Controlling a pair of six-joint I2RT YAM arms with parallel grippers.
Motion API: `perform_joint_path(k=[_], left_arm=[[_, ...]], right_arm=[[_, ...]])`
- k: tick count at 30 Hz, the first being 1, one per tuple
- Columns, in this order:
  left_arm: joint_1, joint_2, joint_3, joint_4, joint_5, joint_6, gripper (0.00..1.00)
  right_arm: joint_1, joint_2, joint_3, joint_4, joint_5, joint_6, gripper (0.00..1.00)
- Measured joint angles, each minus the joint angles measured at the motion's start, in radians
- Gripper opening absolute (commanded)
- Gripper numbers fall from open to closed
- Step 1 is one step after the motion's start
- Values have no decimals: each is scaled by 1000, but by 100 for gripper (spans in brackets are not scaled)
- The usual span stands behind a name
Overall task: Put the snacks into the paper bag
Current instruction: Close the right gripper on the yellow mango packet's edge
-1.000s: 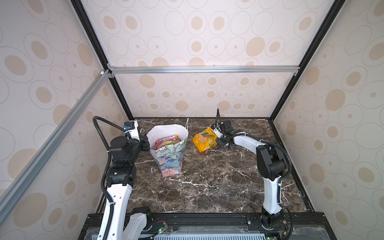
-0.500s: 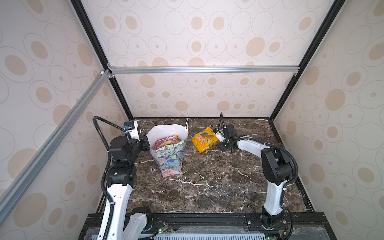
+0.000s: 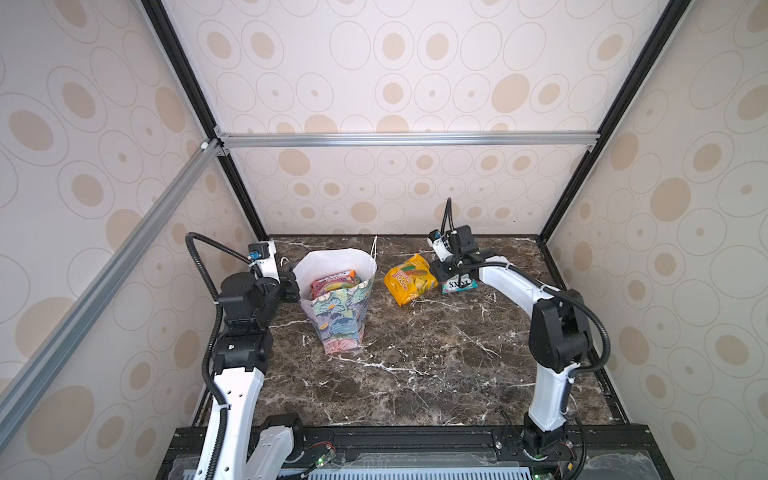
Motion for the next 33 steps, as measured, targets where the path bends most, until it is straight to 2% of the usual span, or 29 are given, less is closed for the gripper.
perform_joint_path(k=[5, 9, 17, 22, 28, 31, 33], left_arm=[[0, 0, 0, 0, 0, 0, 0], [0, 2, 0, 0, 0, 0, 0], [0, 5, 0, 0, 0, 0, 0], [0, 5, 0, 0, 0, 0, 0], [0, 5, 0, 0, 0, 0, 0], [0, 5, 0, 0, 0, 0, 0], [0, 5, 0, 0, 0, 0, 0]], right_arm=[[-44, 149, 146, -60, -79, 12, 59], [-77, 228, 202, -102, -174, 17, 59], [-96, 244, 204, -137, -325, 21, 59], [-96, 244, 192, -141, -367, 23, 58], [-98, 244, 171, -136, -374, 29, 46], [-99, 244, 147, -123, -378, 37, 35], [-99, 244, 131, -117, -377, 41, 32]])
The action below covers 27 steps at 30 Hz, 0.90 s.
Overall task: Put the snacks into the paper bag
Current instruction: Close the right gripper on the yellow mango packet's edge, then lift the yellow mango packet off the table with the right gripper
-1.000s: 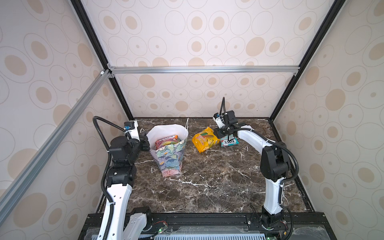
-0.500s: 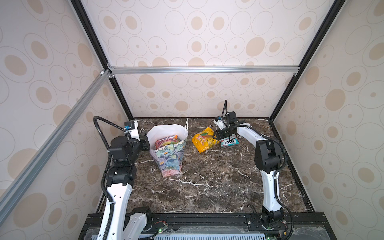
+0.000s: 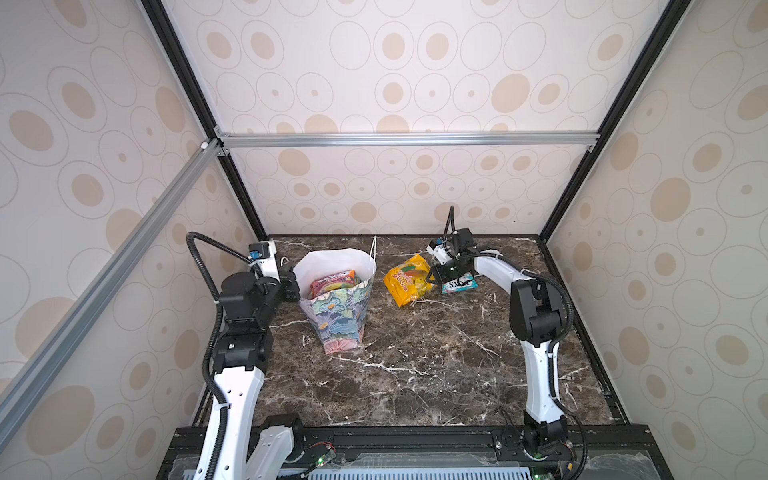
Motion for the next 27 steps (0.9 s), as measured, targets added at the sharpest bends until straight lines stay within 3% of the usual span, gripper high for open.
perform_joint_path(k=[6, 12, 27], left_arm=[[0, 0, 0, 0, 0, 0, 0], [0, 0, 0, 0, 0, 0, 0], [0, -2, 0, 0, 0, 0, 0]], right_arm=[[-2, -16, -43, 21, 1, 10, 20], [-1, -50, -93, 48, 5, 35, 0], [-1, -167, -215, 81, 12, 87, 0]])
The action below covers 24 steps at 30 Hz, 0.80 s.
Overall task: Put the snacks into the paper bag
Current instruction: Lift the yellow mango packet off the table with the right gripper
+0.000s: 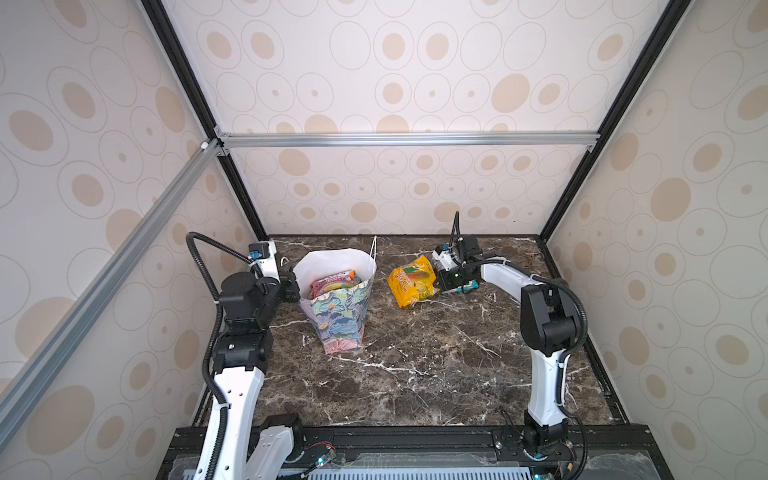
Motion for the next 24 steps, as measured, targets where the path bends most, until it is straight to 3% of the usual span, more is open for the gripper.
perform_joint_path(k=[24], left_arm=[[1, -4, 0, 0, 0, 0, 0]], right_arm=[[0, -248, -108, 45, -24, 77, 0]])
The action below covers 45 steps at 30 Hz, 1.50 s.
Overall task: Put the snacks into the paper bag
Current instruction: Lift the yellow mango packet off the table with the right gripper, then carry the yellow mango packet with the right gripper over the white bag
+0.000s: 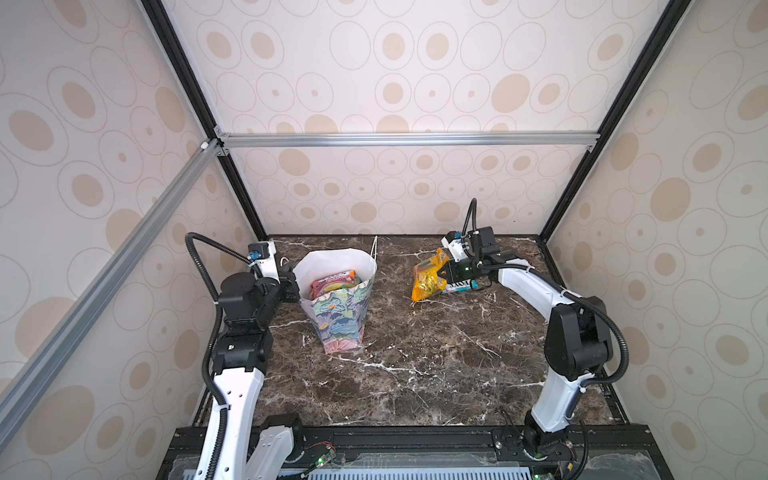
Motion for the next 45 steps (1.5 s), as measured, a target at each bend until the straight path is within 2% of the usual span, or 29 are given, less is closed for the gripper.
perform_joint_path(k=[10, 22, 45], left_arm=[[0, 0, 0, 0, 5, 0, 0], [0, 0, 0, 0, 10, 0, 0], [0, -1, 0, 0, 15, 0, 0]], right_arm=[[6, -59, -23, -1, 0, 10, 0], [47, -203, -3, -11, 3, 12, 0], [156, -241, 282, -182, 70, -47, 0]])
